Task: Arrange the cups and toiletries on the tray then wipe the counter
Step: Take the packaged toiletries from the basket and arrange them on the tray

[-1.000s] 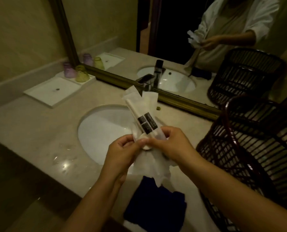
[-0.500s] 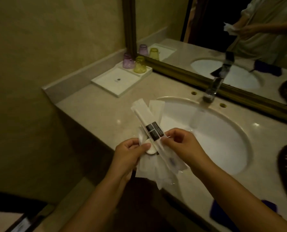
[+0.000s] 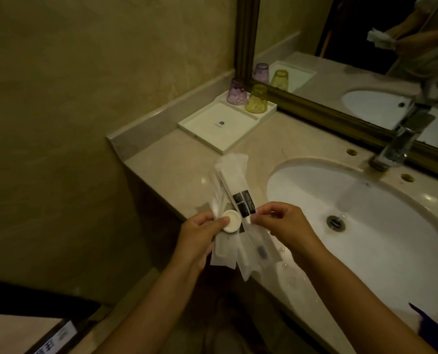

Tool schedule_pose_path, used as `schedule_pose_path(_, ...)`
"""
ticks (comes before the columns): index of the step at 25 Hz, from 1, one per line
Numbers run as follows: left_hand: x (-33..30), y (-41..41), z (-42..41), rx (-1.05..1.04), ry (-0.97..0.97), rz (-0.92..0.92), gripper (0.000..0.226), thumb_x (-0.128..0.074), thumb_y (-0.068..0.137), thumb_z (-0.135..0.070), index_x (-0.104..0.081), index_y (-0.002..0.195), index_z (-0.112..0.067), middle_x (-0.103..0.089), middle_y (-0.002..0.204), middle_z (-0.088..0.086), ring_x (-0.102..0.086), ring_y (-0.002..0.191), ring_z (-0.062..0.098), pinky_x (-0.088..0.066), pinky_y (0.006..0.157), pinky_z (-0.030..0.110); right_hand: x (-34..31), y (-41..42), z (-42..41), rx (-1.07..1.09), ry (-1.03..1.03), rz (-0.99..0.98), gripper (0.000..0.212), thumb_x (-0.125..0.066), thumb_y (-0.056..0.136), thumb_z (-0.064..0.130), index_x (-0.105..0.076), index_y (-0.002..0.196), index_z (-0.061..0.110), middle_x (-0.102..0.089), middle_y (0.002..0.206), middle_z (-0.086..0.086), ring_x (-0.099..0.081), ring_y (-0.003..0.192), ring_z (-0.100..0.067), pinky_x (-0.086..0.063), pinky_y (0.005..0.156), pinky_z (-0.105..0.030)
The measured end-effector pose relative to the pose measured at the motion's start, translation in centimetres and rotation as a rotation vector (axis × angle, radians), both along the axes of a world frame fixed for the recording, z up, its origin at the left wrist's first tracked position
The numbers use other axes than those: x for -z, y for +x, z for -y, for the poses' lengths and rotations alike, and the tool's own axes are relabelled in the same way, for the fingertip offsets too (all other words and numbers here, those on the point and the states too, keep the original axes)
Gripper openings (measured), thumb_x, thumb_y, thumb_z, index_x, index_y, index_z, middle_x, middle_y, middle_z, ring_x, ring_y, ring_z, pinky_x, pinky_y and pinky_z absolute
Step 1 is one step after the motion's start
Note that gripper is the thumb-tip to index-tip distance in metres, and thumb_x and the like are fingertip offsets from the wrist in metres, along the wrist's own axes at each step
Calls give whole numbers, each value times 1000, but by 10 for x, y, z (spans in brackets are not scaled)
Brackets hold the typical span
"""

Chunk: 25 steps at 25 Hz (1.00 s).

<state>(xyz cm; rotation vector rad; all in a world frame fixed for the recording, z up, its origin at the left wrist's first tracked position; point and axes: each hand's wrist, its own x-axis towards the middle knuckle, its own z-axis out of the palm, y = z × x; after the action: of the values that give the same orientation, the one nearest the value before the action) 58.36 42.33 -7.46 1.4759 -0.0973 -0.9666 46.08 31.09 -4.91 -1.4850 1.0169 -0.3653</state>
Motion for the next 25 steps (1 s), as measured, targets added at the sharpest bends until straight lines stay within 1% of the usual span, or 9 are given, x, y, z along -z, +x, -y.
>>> schedule_pose_path(2,1,20,16,9,14,17,9,-70,77,-7,-68,83,-14,-73,80,5,-71,65,11,-54,52,22,6,21,15,5,31,41,6,-75,72,13,-70,77,12,-67,72,-3,-61,64,-7,-45,51,-11)
schedule_pose_path(4,-3,43,28,21,53,57,12,-70,77,-11,-69,89,-12,-73,86,7,-70,75,17,-55,59,27,7,41,30,-22,56,54,8,-74,72,14,-70,79,13,-68,72,-3,-62,67,-10,-48,57,-18)
schedule_pose_path(6,-6,73,44,22,94,90,16,-70,77,-14,-69,93,-11,-73,89,8,-69,80,20,-57,67,30,6,66,50,-59,82,57,12,-75,72,15,-69,83,15,-68,69,0,-62,63,-7,-47,56,-18)
schedule_pose_path(10,-10,118,75,-1,96,61,6,-70,77,-9,-70,83,-11,-73,82,10,-70,70,19,-58,61,29,3,112,83,-123,126,71,12,-72,75,11,-68,87,12,-67,74,-6,-62,66,-13,-49,59,-24)
schedule_pose_path(13,-8,144,91,-37,106,30,3,-67,79,-6,-68,79,-9,-71,84,13,-68,72,21,-57,61,28,5,137,105,-62,138,79,15,-68,78,8,-67,93,7,-68,84,-16,-64,77,-24,-55,71,-38)
schedule_pose_path(15,-6,164,96,-51,116,26,3,-67,79,-7,-68,77,-9,-71,82,11,-68,71,19,-56,54,24,8,152,118,-8,147,94,14,-67,80,9,-67,93,8,-69,89,-18,-65,82,-27,-55,77,-44)
schedule_pose_path(19,3,211,105,-38,91,4,4,-67,79,-6,-68,81,-9,-75,71,7,-71,64,16,-54,48,22,23,189,145,184,183,117,10,-66,81,7,-67,90,8,-65,81,-10,-62,73,-18,-54,63,-29)
schedule_pose_path(21,10,236,108,-3,77,-26,9,-66,79,-7,-69,87,-9,-75,81,11,-72,76,22,-57,58,30,32,212,157,282,206,113,8,-66,80,6,-67,87,10,-65,80,-7,-61,71,-16,-53,55,-23)
schedule_pose_path(25,32,289,119,76,100,-159,14,-67,76,-8,-69,90,-7,-74,95,19,-68,91,35,-55,79,47,50,269,180,495,233,100,11,-69,78,6,-64,79,15,-64,79,-4,-61,69,-17,-48,53,-23)
